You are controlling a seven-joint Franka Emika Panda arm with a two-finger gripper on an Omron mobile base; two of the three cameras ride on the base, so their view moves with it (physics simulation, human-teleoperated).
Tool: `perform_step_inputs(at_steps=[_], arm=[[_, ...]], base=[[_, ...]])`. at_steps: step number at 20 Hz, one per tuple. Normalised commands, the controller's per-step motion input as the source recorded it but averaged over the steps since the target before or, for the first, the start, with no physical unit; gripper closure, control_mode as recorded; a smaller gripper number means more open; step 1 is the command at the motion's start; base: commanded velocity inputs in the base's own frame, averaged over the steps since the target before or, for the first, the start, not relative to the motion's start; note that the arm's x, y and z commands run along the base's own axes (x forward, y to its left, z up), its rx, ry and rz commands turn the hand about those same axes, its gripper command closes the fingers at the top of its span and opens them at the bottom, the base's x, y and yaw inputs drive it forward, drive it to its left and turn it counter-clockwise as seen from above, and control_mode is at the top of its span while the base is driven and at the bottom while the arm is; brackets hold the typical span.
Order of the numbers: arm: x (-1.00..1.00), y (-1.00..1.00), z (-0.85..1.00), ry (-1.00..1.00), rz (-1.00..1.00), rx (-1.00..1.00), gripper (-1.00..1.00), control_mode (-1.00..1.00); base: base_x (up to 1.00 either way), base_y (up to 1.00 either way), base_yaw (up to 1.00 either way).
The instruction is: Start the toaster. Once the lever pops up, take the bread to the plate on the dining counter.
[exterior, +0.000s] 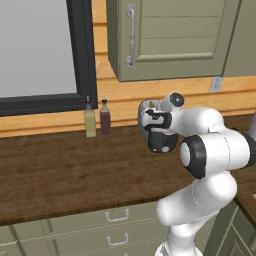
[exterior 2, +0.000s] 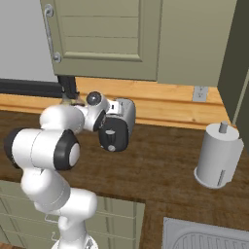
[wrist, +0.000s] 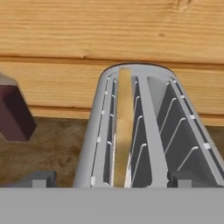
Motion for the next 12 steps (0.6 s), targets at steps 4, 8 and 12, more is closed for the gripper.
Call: perform_step_inputs(at_steps=[4,8,12], arm=[[0.32,-0.12,-0.19,0.0,0.0,0.0,-1.0,-1.0],[0.37,-0.15,-0.09,-0.01,0.0,0.0,-1.0,-1.0],[0.29,-0.03,-0.27,0.0,0.0,0.0,-1.0,-1.0]], base=[[0.0,0.0,0.0],[0.0,0.0,0.0],[0.0,0.0,0.0]])
